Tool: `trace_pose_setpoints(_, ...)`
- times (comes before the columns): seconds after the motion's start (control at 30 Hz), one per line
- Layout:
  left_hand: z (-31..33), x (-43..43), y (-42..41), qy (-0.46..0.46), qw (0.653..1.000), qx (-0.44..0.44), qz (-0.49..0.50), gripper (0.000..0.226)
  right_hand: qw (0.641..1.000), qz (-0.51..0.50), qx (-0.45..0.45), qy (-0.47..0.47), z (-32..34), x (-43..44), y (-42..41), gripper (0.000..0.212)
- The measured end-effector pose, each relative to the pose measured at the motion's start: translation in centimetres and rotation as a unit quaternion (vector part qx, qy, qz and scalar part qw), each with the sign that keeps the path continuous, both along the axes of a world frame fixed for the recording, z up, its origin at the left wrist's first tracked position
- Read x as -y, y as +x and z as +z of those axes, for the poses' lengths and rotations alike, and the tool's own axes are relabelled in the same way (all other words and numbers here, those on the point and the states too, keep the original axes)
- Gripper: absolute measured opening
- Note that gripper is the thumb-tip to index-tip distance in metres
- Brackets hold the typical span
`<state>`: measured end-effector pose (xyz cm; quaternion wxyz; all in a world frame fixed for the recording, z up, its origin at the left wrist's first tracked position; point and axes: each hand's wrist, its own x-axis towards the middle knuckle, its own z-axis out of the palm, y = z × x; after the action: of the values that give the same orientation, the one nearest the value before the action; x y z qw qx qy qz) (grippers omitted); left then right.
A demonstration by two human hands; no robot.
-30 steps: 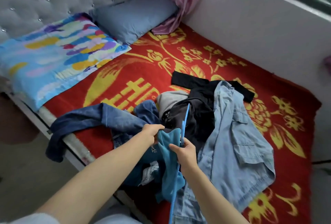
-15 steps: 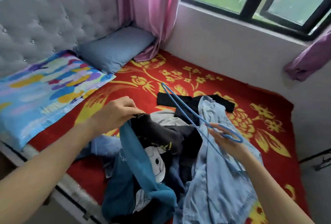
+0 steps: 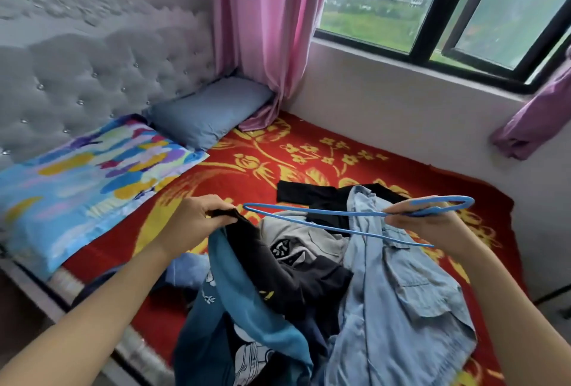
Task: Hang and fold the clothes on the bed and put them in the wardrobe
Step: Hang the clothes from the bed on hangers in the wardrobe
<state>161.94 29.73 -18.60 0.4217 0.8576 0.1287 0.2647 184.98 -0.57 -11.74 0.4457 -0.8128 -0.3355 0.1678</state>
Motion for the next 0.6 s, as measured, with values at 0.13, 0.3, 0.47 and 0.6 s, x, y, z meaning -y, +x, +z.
trace_pose_setpoints(0.13,-0.7,0.8,-1.4,-0.055,0.997,-0.006,0.048,0.039,0.999,0.031,-0.005,0.013,0.5,1.1,-0.1,0.020)
trace_pose_setpoints(0.3,-1.3,2.0,-2.6,-0.072,0.996,-0.008,0.061,0.033,0.995,0.095,-0.016,-0.015,0.8,1.1,-1.0,0.015)
trace_pose_setpoints(0.47,-1.8,2.9,-3.4,-0.064,0.996,-0.018,0.052,0.035,0.994,0.108,-0.005,-0.024,1.5,0.4,-1.9,0.016)
trace_pose_setpoints(0.6,-2.0,3.0,-3.8,0.005,1.000,-0.026,-0.003,0.021,0.988,0.145,0.011,-0.056,1.9,-0.6,-2.6,0.017)
